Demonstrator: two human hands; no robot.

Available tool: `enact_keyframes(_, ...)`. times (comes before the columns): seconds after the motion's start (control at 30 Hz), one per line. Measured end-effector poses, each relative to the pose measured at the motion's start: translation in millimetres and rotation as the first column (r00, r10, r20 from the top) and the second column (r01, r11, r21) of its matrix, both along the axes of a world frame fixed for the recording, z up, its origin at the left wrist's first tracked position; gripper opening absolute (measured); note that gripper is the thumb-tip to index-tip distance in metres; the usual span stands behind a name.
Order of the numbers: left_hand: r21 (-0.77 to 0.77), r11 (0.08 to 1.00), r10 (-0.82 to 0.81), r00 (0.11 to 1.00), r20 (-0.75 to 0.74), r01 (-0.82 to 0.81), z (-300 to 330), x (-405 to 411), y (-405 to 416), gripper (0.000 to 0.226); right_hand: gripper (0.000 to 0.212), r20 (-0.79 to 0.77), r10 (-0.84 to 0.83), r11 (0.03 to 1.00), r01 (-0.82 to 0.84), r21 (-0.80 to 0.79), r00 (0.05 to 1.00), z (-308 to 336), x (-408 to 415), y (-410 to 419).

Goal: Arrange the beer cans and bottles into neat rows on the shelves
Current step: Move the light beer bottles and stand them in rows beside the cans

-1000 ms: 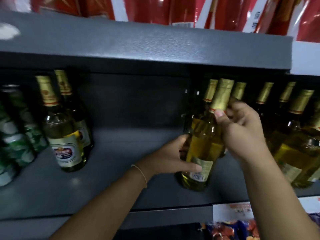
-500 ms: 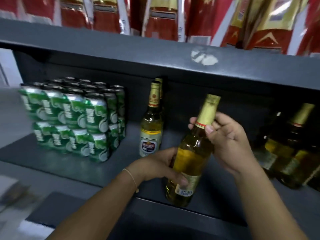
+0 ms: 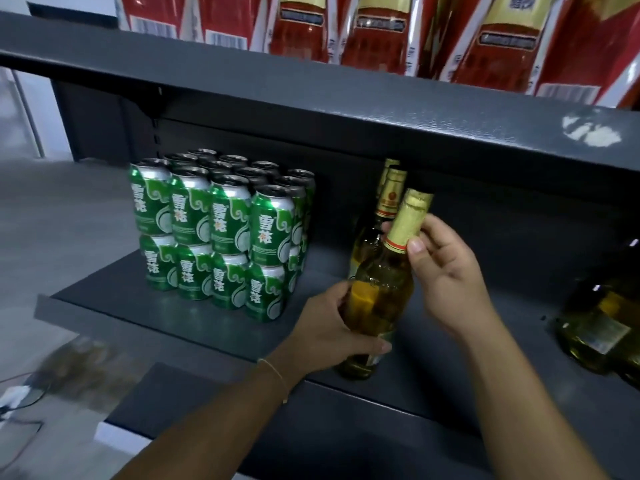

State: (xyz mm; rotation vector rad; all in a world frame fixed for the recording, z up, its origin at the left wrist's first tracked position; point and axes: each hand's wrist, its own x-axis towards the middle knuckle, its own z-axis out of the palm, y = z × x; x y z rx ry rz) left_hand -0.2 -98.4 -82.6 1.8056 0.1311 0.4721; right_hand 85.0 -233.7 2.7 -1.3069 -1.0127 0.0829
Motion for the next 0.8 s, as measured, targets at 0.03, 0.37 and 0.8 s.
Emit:
enact_keyframes(0.03,0.009,0.999,0.045,0.999,0.001,-0.045,-1,-2,-1,0.069,0.034,0.019,-0.033,0.999,0.033,-0.013,0.999,-1,-3,3)
enact_keyframes(0.37,0.217,0.940,0.260,0.964,0.046,-0.264,-15,1,-15,0.082,0.072,-0.043,-0.353,0.925,0.342,-0.168,0.935,-55,-27,-2)
enact_keyframes(0.8,0.058,0.983,-0.168,0.976,-0.135,0.177,-43,-4,31,0.073,0.050,0.030,-0.317,0.937,0.318,-0.146,0.948,-91,-9,-2)
